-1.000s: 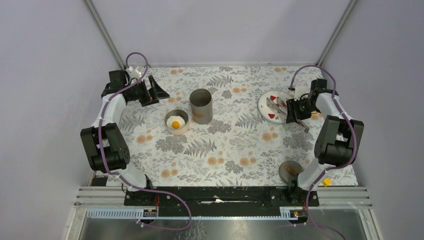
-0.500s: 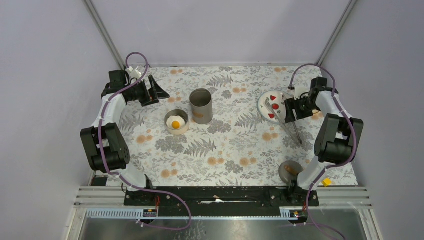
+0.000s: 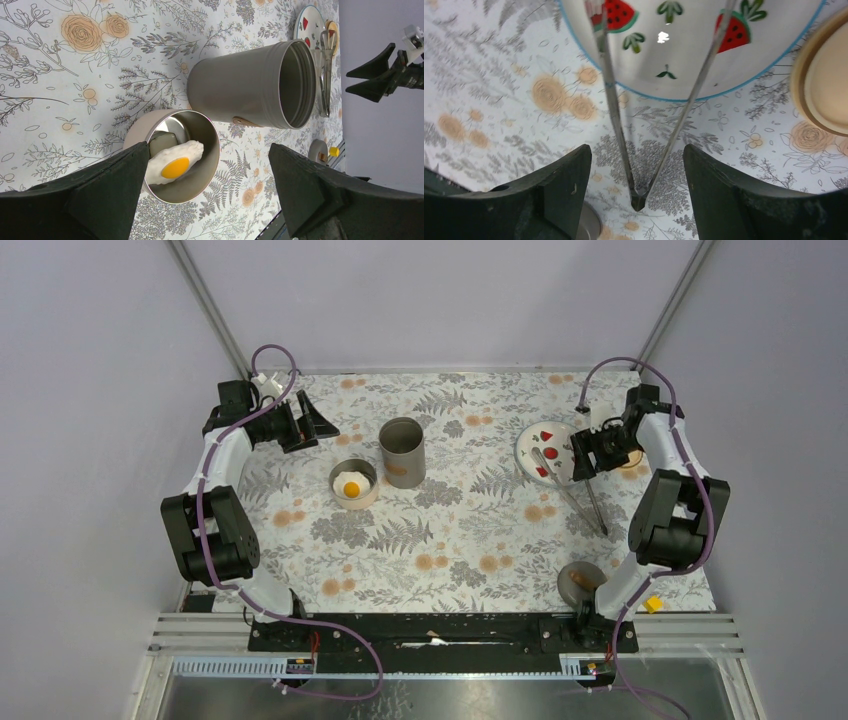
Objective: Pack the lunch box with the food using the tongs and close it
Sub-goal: Place the clamp on the plate, then move the box lid to the center of the board, then pick up the box lid from the center of the board.
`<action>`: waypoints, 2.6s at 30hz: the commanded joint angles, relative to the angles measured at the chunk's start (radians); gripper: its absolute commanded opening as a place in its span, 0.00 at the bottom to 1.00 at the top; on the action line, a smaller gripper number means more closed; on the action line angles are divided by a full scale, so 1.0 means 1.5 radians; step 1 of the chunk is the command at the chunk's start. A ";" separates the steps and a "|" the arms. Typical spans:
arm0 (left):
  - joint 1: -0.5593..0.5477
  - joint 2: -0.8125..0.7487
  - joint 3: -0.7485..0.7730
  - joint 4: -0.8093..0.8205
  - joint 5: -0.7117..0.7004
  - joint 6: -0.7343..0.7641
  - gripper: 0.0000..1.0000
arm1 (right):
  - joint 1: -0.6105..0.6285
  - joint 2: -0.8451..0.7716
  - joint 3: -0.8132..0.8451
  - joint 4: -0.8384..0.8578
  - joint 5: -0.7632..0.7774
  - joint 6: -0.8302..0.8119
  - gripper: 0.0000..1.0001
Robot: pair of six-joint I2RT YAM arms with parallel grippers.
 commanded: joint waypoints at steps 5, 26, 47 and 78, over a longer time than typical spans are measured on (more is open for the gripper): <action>-0.001 -0.011 0.019 0.020 0.020 0.006 0.99 | 0.003 -0.106 0.069 -0.319 -0.069 -0.293 0.77; -0.003 -0.012 0.018 0.020 0.017 0.003 0.99 | 0.131 -0.305 -0.362 -0.194 0.150 -0.407 0.75; -0.003 -0.009 0.019 0.021 0.016 0.000 0.99 | 0.278 -0.293 -0.446 -0.016 0.160 -0.276 0.41; -0.005 0.001 0.020 0.021 0.009 0.000 0.99 | 0.411 -0.337 -0.423 -0.101 0.168 -0.143 0.58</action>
